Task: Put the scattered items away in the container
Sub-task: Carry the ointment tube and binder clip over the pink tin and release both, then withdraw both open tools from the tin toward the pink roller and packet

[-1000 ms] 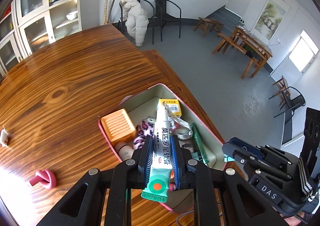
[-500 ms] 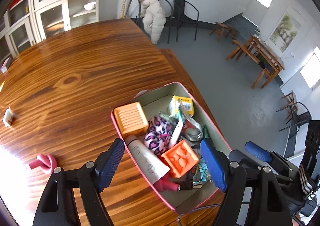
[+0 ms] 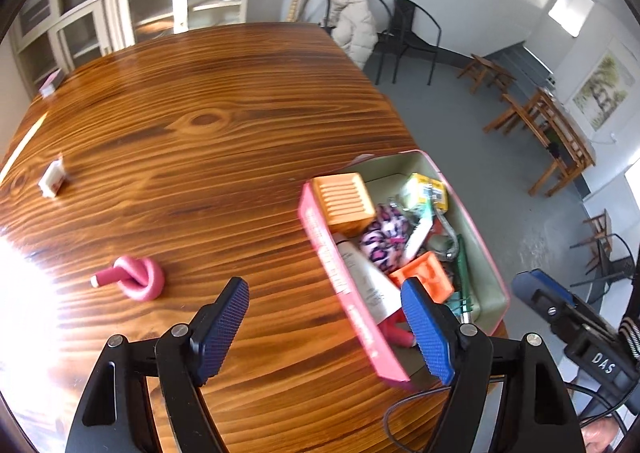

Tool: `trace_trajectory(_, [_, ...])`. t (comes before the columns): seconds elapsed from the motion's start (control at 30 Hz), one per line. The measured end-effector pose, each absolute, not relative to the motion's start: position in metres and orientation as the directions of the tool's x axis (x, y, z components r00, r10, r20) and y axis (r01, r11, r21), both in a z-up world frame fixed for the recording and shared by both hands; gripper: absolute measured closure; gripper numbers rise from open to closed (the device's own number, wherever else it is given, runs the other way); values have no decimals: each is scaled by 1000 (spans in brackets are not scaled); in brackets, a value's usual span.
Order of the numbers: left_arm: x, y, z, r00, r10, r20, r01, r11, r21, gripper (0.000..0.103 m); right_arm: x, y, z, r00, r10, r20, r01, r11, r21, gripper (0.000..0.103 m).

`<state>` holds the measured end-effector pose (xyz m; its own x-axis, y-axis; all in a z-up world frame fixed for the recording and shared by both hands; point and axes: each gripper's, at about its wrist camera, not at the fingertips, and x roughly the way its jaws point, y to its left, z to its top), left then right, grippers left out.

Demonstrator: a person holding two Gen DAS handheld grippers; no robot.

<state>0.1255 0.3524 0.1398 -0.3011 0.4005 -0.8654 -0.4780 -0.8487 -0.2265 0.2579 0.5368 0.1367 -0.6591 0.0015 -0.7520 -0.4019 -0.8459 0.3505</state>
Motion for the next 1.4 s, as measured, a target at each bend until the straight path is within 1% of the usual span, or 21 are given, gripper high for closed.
trace_trajectory(0.3, [118, 308, 127, -294, 355, -887, -416, -883, -216, 23, 238, 502, 135, -649, -33, -760, -345, -878, 333, 26])
trace_trajectory(0.6, [101, 232, 119, -311, 303, -901, -292, -933, -213, 23, 206, 454, 132, -636, -92, -766, -263, -908, 327, 26])
trace_trajectory(0.87, [88, 170, 103, -299, 264, -917, -191, -958, -213, 23, 189, 426, 132, -627, -63, -777, -266, -919, 290, 23])
trace_trajectory(1.03, [82, 146, 93, -281, 256, -925, -154, -963, -219, 23, 178, 403, 129, -607, -82, -791, -233, -933, 275, 23])
trace_trajectory(1.2, [76, 128, 86, -270, 249, -930, -141, -966, -217, 23, 162, 374, 118, -564, -121, -817, -177, -948, 263, 23])
trace_trajectory(1.4, [67, 106, 75, -250, 237, -939, -122, -970, -212, 23, 139, 341, 87, -483, -161, -861, -114, -963, 244, 23])
